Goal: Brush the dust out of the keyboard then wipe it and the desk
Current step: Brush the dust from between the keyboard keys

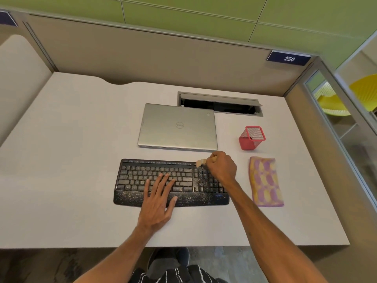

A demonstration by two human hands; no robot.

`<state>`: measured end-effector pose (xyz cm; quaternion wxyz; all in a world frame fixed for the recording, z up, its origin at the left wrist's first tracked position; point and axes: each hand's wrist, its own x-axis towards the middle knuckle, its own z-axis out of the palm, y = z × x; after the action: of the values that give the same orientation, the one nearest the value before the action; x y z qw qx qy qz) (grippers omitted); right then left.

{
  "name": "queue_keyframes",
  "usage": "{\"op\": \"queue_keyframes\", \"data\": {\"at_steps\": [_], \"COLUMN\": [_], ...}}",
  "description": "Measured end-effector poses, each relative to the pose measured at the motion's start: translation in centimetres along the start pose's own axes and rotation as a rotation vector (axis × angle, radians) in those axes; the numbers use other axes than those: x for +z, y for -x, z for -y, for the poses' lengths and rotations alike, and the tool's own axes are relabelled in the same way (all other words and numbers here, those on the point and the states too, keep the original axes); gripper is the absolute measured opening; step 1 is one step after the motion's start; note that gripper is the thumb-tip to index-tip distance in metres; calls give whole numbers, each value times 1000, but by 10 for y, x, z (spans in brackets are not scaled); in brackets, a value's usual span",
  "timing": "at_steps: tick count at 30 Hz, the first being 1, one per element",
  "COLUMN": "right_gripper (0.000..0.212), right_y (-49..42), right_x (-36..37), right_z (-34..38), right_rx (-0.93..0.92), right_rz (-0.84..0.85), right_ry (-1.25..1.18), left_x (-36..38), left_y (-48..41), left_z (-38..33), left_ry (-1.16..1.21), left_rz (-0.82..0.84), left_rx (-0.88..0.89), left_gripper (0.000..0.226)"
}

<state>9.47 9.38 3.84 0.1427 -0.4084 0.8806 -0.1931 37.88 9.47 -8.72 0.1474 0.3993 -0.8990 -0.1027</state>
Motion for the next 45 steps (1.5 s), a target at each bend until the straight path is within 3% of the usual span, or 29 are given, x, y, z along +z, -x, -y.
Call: {"op": "queue_keyframes", "data": {"at_steps": [3, 7, 13, 18, 23, 26, 28, 32, 39, 45], "right_gripper": [15, 14, 13, 10, 11, 12, 13, 12, 12, 15], "right_y": [-3, -3, 0, 5, 9, 8, 11, 9, 4, -3], "right_x": [-3, 1, -2, -2, -9, -9, -5, -8, -3, -4], "right_z": [1, 6, 1, 0, -10, -8, -5, -6, 3, 10], "right_rx": [30, -21, 24, -55, 62, 29, -3, 75, -50, -20], "right_rz": [-48, 84, -79, 78, -108, -26, 3, -122, 65, 32], "right_ry": [-34, -28, 43, -20, -8, -100, -26, -22, 47, 25], "left_x": [1, 1, 3, 3, 2, 2, 2, 0, 0, 0], "left_y": [0, 0, 0, 0, -1, -1, -1, -1, -1, -1], "left_z": [0, 1, 1, 1, 0, 0, 0, -2, -1, -1], "left_ry": [-12, 2, 0, 14, 7, 9, 10, 19, 32, 36], "left_rz": [7, 9, 20, 18, 18, 19, 13, 5, 2, 7], "left_rx": [1, -5, -18, -16, -22, -21, -21, -25, -26, -28], "left_gripper": [67, 68, 67, 66, 65, 64, 64, 63, 63, 63]}}
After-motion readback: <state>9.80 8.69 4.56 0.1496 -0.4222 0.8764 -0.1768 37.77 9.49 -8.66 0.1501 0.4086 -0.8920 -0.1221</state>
